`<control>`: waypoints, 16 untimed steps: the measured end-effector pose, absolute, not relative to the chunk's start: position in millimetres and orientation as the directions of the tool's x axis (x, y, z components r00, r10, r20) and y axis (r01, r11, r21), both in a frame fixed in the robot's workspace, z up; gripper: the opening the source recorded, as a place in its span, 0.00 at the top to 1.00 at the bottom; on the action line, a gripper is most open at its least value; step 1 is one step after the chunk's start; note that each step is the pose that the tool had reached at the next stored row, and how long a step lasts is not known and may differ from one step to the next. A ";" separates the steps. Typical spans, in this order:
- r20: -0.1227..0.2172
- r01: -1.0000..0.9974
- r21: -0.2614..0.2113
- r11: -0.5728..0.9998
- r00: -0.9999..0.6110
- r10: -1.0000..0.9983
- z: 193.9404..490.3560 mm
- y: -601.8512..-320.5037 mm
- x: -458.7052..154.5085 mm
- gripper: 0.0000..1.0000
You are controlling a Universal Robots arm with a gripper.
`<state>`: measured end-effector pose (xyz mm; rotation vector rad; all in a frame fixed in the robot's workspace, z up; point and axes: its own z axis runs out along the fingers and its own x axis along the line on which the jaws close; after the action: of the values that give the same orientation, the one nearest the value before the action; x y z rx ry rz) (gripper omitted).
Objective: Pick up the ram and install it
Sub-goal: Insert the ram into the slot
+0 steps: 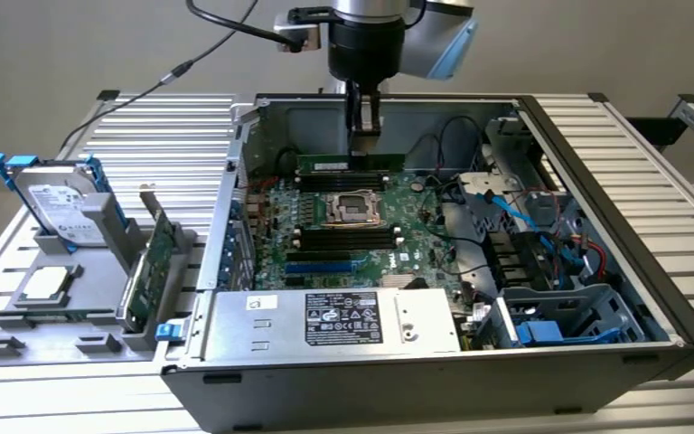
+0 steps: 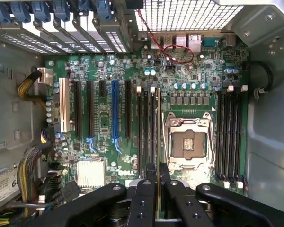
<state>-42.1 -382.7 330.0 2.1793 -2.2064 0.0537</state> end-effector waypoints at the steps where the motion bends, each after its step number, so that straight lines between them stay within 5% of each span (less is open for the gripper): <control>1: 0.053 -1.000 0.003 0.012 -0.012 -0.999 328.2 -384.3 -42.1 0.86; 16: 0.053 -1.000 0.003 0.013 -0.012 -0.999 300.8 -391.4 -42.1 0.86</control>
<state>-42.1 -391.4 300.8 2.1791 -2.2067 0.0537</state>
